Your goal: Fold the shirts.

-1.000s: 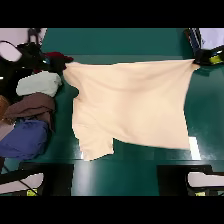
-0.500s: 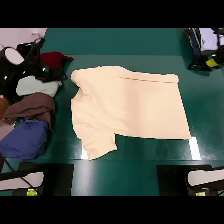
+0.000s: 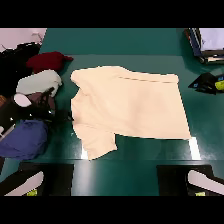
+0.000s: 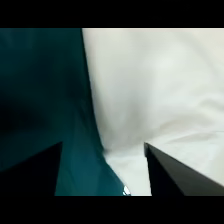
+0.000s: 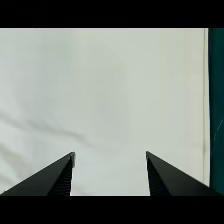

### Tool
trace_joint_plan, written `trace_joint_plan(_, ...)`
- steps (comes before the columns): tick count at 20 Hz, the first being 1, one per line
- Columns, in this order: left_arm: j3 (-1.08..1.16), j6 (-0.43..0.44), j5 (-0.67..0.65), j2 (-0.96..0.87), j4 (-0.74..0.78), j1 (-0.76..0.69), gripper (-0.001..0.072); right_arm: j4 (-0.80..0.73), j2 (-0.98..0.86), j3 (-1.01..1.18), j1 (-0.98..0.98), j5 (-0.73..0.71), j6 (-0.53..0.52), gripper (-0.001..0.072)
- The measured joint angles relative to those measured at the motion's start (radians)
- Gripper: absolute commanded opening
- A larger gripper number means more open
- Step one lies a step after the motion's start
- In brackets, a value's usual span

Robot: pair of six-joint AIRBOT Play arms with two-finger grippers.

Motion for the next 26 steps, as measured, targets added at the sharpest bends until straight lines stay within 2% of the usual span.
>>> trace_joint_plan(4,-0.098,0.063,0.064,0.017,-0.135,-0.012,0.06,0.015,0.084,-0.114,-0.017,-0.015,-0.003,0.0525)
trace_joint_plan(5,-0.109,0.072,0.084,0.019,-0.157,-0.031,0.0557,0.018,0.103,-0.14,-0.026,-0.018,-0.004,0.0524)
trace_joint_plan(7,-0.123,0.084,0.127,0.019,-0.165,-0.082,0.0061,0.018,0.141,-0.192,-0.05,-0.018,-0.004,0.0524)
trace_joint_plan(8,-0.126,0.089,0.141,0.02,-0.17,-0.102,0.0024,0.018,0.163,-0.224,-0.072,-0.018,-0.004,0.0524)
trace_joint_plan(11,-0.109,0.095,0.153,0.025,-0.188,-0.136,0.0023,-0.005,0.232,-0.346,-0.175,-0.016,-0.004,0.0523)
trace_joint_plan(16,-0.028,0.099,0.105,0.03,-0.19,-0.153,0.0023,-0.132,0.305,-0.577,-0.389,-0.003,0.016,0.052)
trace_joint_plan(17,-0.015,0.099,0.098,0.03,-0.19,-0.154,0.0023,-0.145,0.304,-0.62,-0.424,-0.003,0.02,0.0486)
trace_joint_plan(18,-0.006,0.1,0.097,0.031,-0.19,-0.155,0.0024,-0.15,0.298,-0.655,-0.448,-0.004,0.022,0.0449)
trace_joint_plan(23,0.014,0.101,0.091,0.031,-0.187,-0.156,0.0023,-0.09,0.233,-0.762,-0.463,-0.093,0.023,0.0441)
trace_joint_plan(26,0.017,0.101,0.09,0.031,-0.185,-0.156,0.0023,-0.057,0.185,-0.76,-0.4,-0.135,0.024,0.0127)
